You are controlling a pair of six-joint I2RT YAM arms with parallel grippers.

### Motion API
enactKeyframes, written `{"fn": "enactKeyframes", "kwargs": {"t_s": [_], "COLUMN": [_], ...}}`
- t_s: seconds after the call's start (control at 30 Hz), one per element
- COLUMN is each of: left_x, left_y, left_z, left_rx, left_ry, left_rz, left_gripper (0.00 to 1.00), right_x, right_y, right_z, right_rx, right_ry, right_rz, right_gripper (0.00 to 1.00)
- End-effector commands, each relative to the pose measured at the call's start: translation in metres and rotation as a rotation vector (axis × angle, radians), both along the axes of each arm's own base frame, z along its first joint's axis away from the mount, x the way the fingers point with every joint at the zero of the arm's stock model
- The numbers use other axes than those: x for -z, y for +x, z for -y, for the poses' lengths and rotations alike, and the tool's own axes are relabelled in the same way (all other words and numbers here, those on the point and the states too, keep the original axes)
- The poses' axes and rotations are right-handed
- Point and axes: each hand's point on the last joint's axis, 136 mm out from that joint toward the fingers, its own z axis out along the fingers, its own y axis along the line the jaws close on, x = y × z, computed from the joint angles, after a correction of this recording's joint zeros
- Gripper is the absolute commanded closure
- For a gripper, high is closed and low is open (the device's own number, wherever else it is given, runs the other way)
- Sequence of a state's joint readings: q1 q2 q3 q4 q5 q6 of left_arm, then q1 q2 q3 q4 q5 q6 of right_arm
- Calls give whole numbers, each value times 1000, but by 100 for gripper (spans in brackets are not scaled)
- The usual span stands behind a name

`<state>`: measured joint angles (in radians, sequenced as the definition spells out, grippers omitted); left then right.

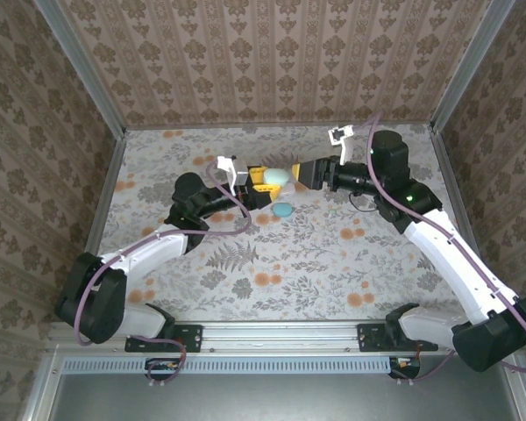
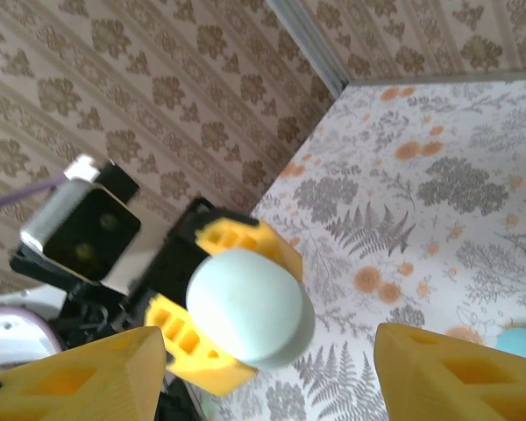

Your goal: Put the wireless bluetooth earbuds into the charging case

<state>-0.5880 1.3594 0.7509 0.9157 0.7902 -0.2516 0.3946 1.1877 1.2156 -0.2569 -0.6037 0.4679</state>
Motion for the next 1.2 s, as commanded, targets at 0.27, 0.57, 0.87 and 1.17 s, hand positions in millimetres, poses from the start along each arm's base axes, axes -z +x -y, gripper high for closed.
{"fn": "enactKeyframes", "kwargs": {"t_s": [0.27, 0.57, 0.87, 1.17], "left_x": [-38, -31, -26, -25], "left_y": [-7, -19, -25, -26], "left_z": [-4, 1, 3, 3], "left_rx": [19, 91, 105, 91], "left_ry": [-102, -77, -69, -70], "left_rz": [44, 43, 69, 100], "left_gripper": [74, 74, 74, 75], "right_x": [28, 8, -4, 2], "right_y": [-7, 6, 18, 27], "right_z": [-22, -23, -19, -21], "right_rx": [-119, -101, -94, -73], "right_ry": [-88, 4, 78, 76], "right_rz": [-14, -36, -84, -121], "right_gripper": [34, 35, 36, 36]}}
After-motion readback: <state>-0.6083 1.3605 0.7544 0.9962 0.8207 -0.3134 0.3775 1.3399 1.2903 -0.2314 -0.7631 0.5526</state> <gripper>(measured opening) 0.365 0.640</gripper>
